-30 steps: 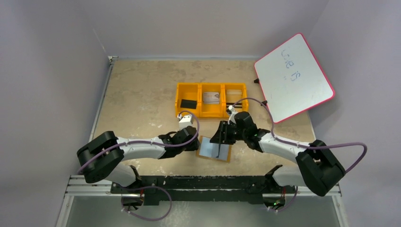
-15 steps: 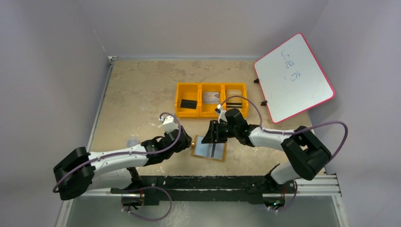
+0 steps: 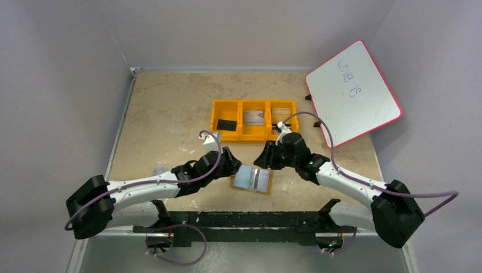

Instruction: Take the credit cards out of the card holder

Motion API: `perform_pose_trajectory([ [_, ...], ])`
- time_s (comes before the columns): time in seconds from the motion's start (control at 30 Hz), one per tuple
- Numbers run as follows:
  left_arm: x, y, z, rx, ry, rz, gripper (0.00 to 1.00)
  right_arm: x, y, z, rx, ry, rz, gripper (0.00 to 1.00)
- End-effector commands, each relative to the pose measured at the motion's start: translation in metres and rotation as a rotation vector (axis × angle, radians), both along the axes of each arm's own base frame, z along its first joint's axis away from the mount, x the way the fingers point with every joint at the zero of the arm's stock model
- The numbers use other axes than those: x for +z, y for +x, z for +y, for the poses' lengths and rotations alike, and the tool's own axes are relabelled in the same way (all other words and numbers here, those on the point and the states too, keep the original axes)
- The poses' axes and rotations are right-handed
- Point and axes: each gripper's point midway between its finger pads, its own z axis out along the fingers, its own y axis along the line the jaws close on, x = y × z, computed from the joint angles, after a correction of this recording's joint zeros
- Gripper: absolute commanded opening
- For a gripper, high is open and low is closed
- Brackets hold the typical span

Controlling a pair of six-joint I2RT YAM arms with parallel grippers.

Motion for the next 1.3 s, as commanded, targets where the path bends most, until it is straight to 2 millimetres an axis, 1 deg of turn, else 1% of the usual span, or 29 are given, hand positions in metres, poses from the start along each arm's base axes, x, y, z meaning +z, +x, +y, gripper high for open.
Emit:
perform_pose_trajectory([
  [0.0,0.031,0.001,-0.046,-0.14,-0.117,-0.053,0.41,-0.037,-0.021,-0.024,-0.068,-0.06,0.099,0.45],
  [0.1,0.026,-0.003,-0.06,-0.194,-0.134,-0.029,0.41,-0.048,-0.032,-0.028,-0.073,-0.058,0.134,0.41],
  [0.27,0.014,-0.008,-0.077,-0.256,-0.146,0.012,0.41,-0.055,-0.035,-0.032,-0.088,-0.063,0.149,0.39],
  [0.37,0.007,-0.01,-0.082,-0.27,-0.144,0.03,0.41,-0.057,-0.034,-0.032,-0.082,-0.075,0.15,0.38],
  [0.5,0.002,-0.01,-0.085,-0.277,-0.139,0.041,0.42,-0.055,-0.033,-0.031,-0.07,-0.077,0.142,0.36],
  [0.6,-0.001,-0.011,-0.087,-0.285,-0.132,0.052,0.42,-0.059,-0.032,-0.032,-0.084,-0.089,0.155,0.36],
  [0.8,-0.01,-0.013,-0.092,-0.308,-0.119,0.078,0.42,-0.074,-0.034,-0.033,-0.084,-0.115,0.19,0.35],
  [0.9,-0.017,-0.013,-0.093,-0.306,-0.105,0.093,0.42,-0.077,-0.033,-0.033,-0.089,-0.121,0.196,0.33],
  [1.0,-0.026,-0.012,-0.089,-0.282,-0.071,0.113,0.42,-0.081,-0.033,-0.035,-0.096,-0.135,0.202,0.3],
  [1.13,-0.031,-0.008,-0.075,-0.218,-0.035,0.109,0.42,-0.088,-0.034,-0.035,-0.091,-0.151,0.223,0.27],
  [1.23,-0.033,-0.006,-0.069,-0.198,-0.013,0.109,0.42,-0.093,-0.036,-0.036,-0.085,-0.164,0.233,0.26],
  [1.27,-0.036,-0.007,-0.067,-0.192,0.002,0.117,0.42,-0.094,-0.036,-0.036,-0.084,-0.165,0.233,0.26],
])
